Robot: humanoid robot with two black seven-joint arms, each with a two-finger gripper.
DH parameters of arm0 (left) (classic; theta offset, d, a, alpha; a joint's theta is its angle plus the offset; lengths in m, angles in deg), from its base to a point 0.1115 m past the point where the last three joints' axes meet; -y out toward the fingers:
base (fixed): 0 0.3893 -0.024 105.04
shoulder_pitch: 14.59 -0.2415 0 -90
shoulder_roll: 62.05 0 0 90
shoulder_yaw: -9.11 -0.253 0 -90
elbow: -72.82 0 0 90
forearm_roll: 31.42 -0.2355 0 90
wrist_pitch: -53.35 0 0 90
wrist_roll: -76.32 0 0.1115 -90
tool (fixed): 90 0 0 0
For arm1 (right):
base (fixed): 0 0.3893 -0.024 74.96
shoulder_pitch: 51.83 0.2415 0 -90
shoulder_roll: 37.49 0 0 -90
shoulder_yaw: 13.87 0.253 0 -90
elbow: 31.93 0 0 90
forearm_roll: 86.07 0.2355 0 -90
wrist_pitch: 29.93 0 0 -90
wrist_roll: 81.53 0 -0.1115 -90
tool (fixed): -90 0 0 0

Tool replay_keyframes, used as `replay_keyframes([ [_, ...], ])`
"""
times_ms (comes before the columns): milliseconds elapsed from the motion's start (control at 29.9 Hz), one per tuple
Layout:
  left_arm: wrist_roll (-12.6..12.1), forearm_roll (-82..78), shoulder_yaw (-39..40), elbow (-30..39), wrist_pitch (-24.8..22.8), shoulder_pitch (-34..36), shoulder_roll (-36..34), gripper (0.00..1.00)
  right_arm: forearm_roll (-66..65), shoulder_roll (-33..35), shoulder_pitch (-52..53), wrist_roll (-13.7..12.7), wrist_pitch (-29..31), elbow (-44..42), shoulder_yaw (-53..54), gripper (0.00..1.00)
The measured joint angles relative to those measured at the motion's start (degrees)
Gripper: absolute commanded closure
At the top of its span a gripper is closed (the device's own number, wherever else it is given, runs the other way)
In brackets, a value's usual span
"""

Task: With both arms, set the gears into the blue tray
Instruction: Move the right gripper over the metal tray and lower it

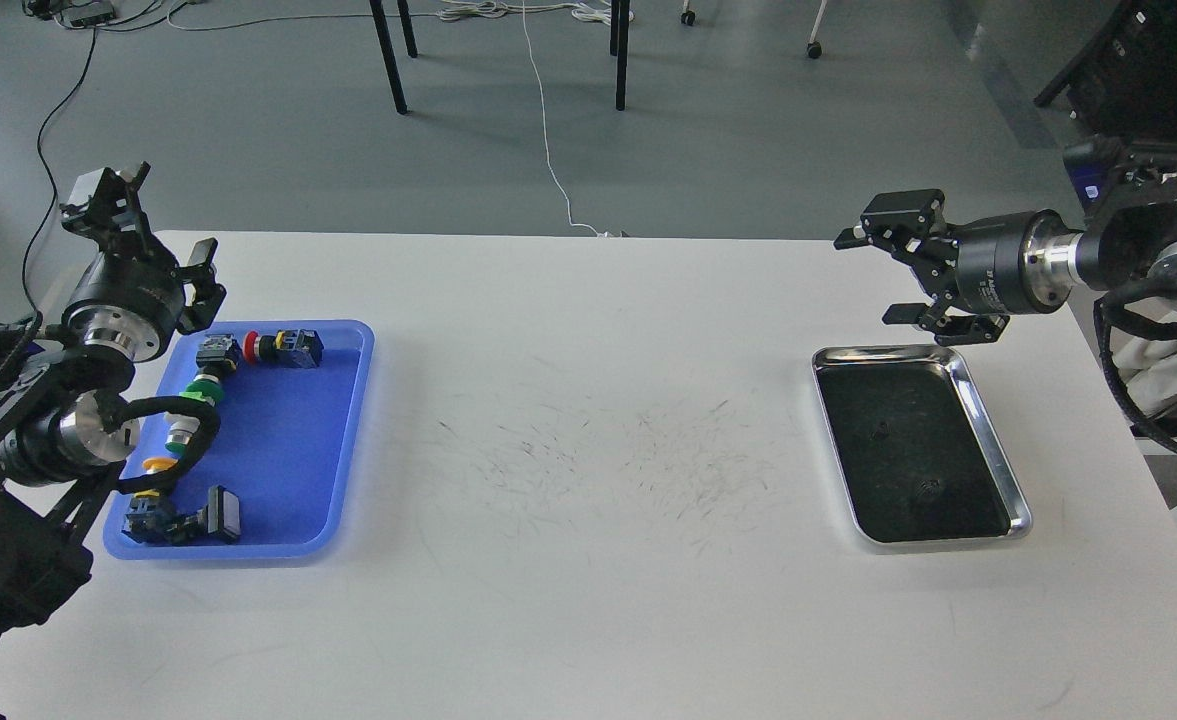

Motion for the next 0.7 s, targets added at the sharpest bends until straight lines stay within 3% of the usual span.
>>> replay_keyframes([
  [134, 0.1, -0.1, -0.1, 0.0, -0.1, -1.2, 0.5, 0.02, -11.4, -1.7, 1.4, -0.4, 0.0, 0.0, -3.4, 0.01],
  [268, 0.2, -0.1, -0.1, 0.0, -0.2, -1.9, 0.5, 0.02, -19.1, -3.7, 1.8, -2.5, 0.0, -0.7, -3.9, 0.01],
  [401, 0.3, 0.0, 0.1, 0.3, -0.1, -2.2, -0.2, 0.02, -21.3, -5.2, 2.1, -5.0, 0.0, -0.7, -4.8, 0.01],
  [702, 0.3, 0.0, 0.7, 0.5, 0.1, -2.4, -0.9, 0.02, -22.8, -8.2, 2.3, -5.8, 0.0, -0.7, -11.5, 0.01],
])
